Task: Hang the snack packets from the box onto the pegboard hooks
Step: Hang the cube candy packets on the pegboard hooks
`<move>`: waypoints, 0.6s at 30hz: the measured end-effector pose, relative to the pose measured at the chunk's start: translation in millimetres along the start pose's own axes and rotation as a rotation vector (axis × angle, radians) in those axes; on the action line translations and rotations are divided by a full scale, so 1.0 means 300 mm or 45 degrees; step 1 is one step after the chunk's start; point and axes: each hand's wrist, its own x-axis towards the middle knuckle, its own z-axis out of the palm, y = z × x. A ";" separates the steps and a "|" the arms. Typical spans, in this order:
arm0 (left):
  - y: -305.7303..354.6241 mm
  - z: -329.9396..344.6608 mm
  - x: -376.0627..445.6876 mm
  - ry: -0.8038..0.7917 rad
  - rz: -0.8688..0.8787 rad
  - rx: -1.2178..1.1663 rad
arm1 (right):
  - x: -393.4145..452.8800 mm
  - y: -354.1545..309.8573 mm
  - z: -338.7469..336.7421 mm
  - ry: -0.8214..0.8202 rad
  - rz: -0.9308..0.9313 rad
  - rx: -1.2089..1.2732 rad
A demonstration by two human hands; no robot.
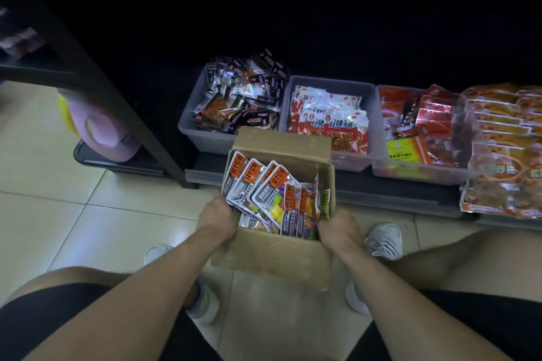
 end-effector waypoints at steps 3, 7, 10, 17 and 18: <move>0.012 -0.018 0.003 -0.110 -0.038 0.009 | -0.021 -0.026 -0.035 -0.131 -0.063 0.159; 0.010 -0.023 0.029 -0.216 -0.064 -0.089 | -0.049 -0.113 -0.123 0.062 -0.479 -0.081; 0.008 -0.032 0.036 -0.229 -0.037 0.033 | -0.069 -0.182 -0.183 -0.043 -0.694 -0.326; 0.062 -0.062 0.013 -0.040 0.232 0.293 | -0.011 -0.239 -0.192 -0.382 -0.602 -0.552; 0.074 -0.061 0.008 -0.062 0.269 0.327 | -0.003 -0.234 -0.176 -0.428 -0.584 -0.565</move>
